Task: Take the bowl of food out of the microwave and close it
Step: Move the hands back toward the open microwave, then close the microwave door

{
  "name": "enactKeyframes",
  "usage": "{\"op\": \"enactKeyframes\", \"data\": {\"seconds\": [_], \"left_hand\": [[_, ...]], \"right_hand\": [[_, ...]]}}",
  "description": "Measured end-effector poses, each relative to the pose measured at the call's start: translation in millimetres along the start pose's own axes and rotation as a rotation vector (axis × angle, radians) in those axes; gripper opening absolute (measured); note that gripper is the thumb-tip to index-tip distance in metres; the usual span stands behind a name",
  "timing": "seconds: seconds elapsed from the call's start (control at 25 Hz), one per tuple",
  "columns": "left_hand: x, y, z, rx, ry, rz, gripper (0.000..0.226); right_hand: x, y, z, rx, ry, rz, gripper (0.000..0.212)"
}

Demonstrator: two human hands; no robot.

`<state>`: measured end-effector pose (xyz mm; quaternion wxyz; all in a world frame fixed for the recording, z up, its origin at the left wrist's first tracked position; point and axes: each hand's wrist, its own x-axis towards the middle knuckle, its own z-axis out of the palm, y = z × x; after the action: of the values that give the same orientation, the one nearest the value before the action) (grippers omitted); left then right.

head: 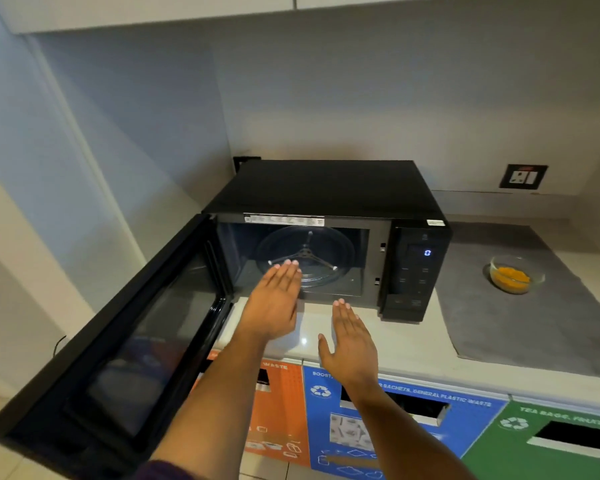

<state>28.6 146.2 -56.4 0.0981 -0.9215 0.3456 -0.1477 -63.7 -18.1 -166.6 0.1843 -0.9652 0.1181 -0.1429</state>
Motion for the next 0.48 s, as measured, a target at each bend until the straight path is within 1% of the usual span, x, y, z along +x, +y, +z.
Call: {"op": "enactKeyframes", "data": {"seconds": [0.12,0.24,0.32,0.36,0.4,0.48], "left_hand": [[9.1,-41.7,-20.6,0.170,-0.030,-0.147,0.084],[13.0,-74.9,-47.3,0.297,-0.071,-0.354,0.102],[12.9,-85.1,-58.9,0.326,-0.109,-0.503,0.108],[12.9,-87.5,-62.3,0.307,-0.142,-0.582,0.110],[13.9,-89.1,-64.7,0.278,-0.184,-0.651,0.112],[18.4,-89.0,-68.4,0.231,-0.248,-0.709,0.112]], "right_hand": [[12.1,-23.9,14.6,0.090,-0.067,-0.022,0.078],[15.8,-55.7,32.2,0.282,-0.187,-0.052,0.077],[13.6,-76.1,41.1,0.397,-0.263,-0.054,0.076],[14.5,-86.6,44.2,0.445,-0.311,-0.052,0.072],[17.0,-95.6,48.9,0.485,-0.371,-0.046,0.063],[21.3,-118.7,55.5,0.553,-0.522,-0.016,0.041]]}}
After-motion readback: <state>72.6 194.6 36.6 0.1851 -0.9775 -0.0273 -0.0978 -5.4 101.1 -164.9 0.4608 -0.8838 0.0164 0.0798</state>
